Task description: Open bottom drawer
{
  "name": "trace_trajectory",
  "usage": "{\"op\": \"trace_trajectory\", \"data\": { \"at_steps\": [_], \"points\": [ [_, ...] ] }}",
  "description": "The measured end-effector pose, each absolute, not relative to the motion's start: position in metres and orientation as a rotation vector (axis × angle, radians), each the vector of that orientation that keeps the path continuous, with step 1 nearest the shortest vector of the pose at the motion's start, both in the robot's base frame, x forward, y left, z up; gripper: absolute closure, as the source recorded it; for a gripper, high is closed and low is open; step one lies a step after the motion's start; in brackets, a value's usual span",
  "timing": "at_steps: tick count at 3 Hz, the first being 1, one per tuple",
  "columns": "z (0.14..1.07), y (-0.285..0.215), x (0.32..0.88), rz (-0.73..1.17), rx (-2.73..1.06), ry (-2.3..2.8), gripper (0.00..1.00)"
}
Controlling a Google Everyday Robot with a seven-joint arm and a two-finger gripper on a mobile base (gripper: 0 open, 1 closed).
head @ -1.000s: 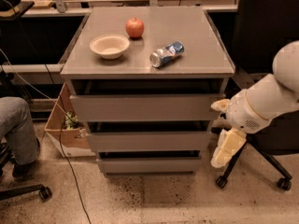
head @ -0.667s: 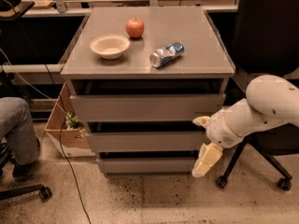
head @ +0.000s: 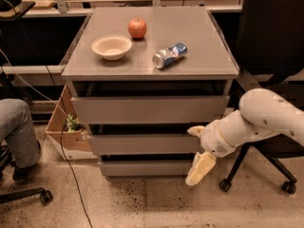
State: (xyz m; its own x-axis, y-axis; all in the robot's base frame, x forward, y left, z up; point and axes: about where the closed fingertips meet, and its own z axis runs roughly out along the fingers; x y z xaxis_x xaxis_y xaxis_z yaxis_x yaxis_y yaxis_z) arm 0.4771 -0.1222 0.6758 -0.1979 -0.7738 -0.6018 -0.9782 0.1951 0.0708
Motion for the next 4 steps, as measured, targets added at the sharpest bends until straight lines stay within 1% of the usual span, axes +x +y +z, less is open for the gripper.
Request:
{"op": "trace_trajectory", "data": {
  "at_steps": [1, 2, 4],
  "points": [
    [0.621, -0.094, 0.487, 0.753, -1.594, 1.992, 0.00],
    [0.563, -0.069, 0.501, 0.833, -1.566, 1.920, 0.00],
    [0.450, -0.032, 0.521, 0.897, -1.568, 1.835, 0.00]
  ]
}}
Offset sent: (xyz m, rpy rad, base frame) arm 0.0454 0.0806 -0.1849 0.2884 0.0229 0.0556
